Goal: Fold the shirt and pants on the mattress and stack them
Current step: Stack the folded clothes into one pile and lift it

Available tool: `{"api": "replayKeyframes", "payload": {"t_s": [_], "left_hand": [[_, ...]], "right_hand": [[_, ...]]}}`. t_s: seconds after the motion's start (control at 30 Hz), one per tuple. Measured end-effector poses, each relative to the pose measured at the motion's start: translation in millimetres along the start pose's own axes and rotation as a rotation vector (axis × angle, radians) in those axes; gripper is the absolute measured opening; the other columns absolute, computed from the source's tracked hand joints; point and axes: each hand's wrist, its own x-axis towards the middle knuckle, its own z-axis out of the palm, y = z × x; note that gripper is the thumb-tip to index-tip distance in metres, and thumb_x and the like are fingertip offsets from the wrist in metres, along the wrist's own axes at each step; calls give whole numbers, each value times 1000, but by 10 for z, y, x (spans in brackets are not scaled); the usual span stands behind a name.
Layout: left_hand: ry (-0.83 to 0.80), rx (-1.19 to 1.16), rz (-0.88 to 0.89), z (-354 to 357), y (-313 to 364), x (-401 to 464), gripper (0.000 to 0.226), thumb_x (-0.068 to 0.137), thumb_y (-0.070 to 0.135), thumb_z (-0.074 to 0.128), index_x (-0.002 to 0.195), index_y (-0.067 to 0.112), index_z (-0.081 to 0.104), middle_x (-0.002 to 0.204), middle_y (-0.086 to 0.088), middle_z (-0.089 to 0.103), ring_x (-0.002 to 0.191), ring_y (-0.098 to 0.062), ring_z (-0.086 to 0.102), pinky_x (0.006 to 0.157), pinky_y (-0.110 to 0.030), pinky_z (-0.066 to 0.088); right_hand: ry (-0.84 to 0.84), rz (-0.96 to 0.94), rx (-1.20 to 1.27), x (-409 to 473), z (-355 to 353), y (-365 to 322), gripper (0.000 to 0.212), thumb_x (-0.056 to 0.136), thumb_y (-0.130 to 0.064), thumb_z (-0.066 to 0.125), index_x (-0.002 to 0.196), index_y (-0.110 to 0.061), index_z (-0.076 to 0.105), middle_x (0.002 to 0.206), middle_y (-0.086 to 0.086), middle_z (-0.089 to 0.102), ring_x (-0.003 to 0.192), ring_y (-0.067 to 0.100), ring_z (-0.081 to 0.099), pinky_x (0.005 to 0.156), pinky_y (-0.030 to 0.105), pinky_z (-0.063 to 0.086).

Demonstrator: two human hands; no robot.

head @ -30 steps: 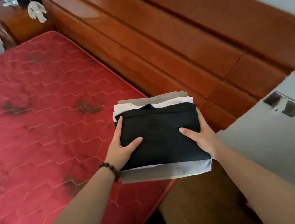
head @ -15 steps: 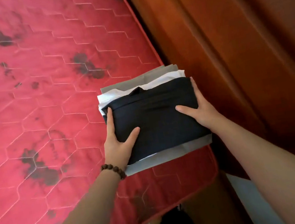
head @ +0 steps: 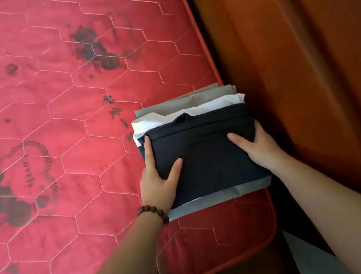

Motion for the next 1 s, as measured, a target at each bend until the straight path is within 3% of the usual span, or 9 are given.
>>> {"api": "replayKeyframes", "payload": {"t_s": [0.1,0.17,0.27,0.33,0.4,0.5,0.7,0.83,1.0], "left_hand": [[-5,140,-60,-41,85,-16,64,88,61,43,137,69,3,124,-5,51,110,-23,50,90,-36,40],[165,377,-50,-132,161,-75,48,93,59,29,141,58,20,144,-13,33,131,-31,32,105,-50,29],[422,608,316,-142,415,-170,42,94,37,38,133,28,51,146,-15,36,134,-35,33,103,-56,27],[342,687,595,12,533,-145,40,90,19,41,126,14,59,144,-17,43,135,-34,35,107,-53,28],[170,834,674,168,555,-67,45,92,15,36,133,6,53,149,-15,40,142,-32,29,117,-49,19],[9,1037,570,278,335,98,54,98,24,19,150,9,24,159,-7,20,148,-23,5,120,-44,2],[26,1014,513,268,252,183,59,95,44,27,151,22,25,159,-3,19,148,-23,5,120,-47,5],[31,1056,502,148,189,282,67,91,61,27,152,34,17,160,-14,6,148,-32,1,119,-52,6],[20,1088,489,262,137,350,73,89,65,28,153,34,13,160,-18,3,147,-35,-2,118,-56,8]], "right_hand": [[-29,82,-249,-64,-74,-160,91,83,-59,59,152,-15,17,143,8,46,126,29,48,101,37,41],[104,85,-489,-217,-75,-334,92,87,-63,47,153,-11,10,149,14,39,132,32,42,105,41,39],[500,-347,-707,-550,179,-537,62,96,-44,33,144,-4,33,149,16,37,140,31,32,112,43,27],[479,-568,-783,-605,473,-596,51,98,-31,34,143,-7,38,153,13,34,145,28,22,117,47,15],[282,-570,-916,-522,735,-546,56,99,-32,35,150,-12,22,160,6,17,149,22,3,119,51,3],[143,-516,-1094,-325,970,-329,68,99,-37,33,152,-13,-3,161,4,-7,148,19,-13,118,52,-6],[177,-583,-1123,-149,743,-205,61,96,-52,20,152,-26,20,161,0,14,149,18,4,118,54,1],[286,-479,-1080,-7,454,-132,63,94,-65,17,150,-37,17,161,4,11,149,25,3,118,56,4],[255,-468,-955,131,406,-20,64,92,-66,14,150,-39,18,161,5,9,148,27,7,117,56,16]]}}
